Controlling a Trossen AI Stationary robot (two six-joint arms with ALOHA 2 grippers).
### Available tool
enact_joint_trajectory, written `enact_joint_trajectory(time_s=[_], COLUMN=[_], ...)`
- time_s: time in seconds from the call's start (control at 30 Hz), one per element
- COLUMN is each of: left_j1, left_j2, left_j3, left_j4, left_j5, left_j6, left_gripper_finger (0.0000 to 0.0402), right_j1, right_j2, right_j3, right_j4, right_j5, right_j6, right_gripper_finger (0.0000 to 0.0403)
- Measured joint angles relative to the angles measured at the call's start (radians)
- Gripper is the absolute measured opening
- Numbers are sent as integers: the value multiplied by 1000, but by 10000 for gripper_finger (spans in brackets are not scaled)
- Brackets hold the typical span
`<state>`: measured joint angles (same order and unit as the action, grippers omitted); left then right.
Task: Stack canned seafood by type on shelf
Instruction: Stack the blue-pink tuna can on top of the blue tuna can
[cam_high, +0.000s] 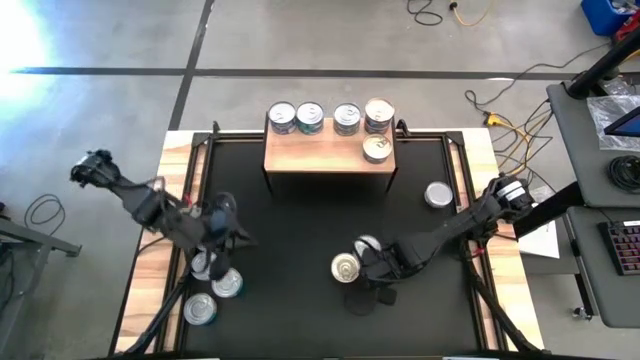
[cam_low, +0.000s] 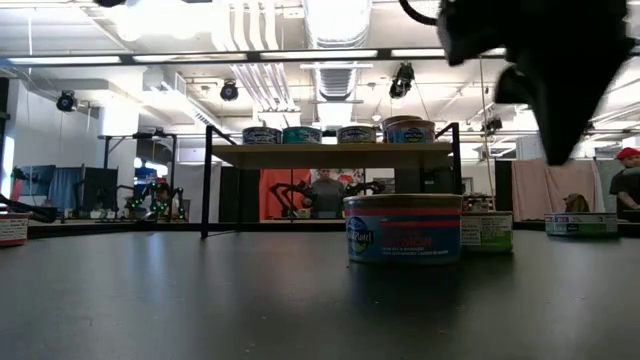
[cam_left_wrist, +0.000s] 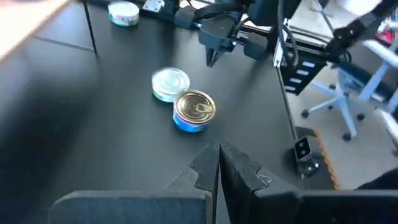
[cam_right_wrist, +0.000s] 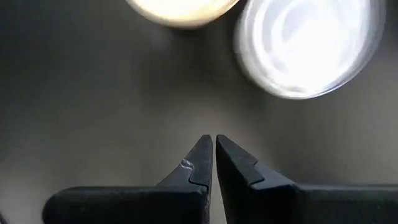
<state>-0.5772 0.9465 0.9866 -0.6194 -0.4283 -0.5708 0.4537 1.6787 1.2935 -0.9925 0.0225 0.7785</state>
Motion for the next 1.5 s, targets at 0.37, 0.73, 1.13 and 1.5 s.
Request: enact_joint_trajectory(time_s=[0.37,0.73,1.13,1.5], left_j1=[53,316,330,320], left_j2=[221,553,875,1011], left_j3=[-150,-150,-86,-9], left_j4=[310,612,795,816], left_j5=[-60,303,224,306], left_j6=[-49,159,171,133], left_gripper_finger=[8,88,55,40], right_j1=[198,293,382,324], right_j2=[6,20,165,168], right_j3=[-51,-55,-56,-56], right_j4=[239,245,422,384], right_j5=[37,109,38,482], right_j6=[387,457,527,442], right_gripper_finger=[13,13,119,356])
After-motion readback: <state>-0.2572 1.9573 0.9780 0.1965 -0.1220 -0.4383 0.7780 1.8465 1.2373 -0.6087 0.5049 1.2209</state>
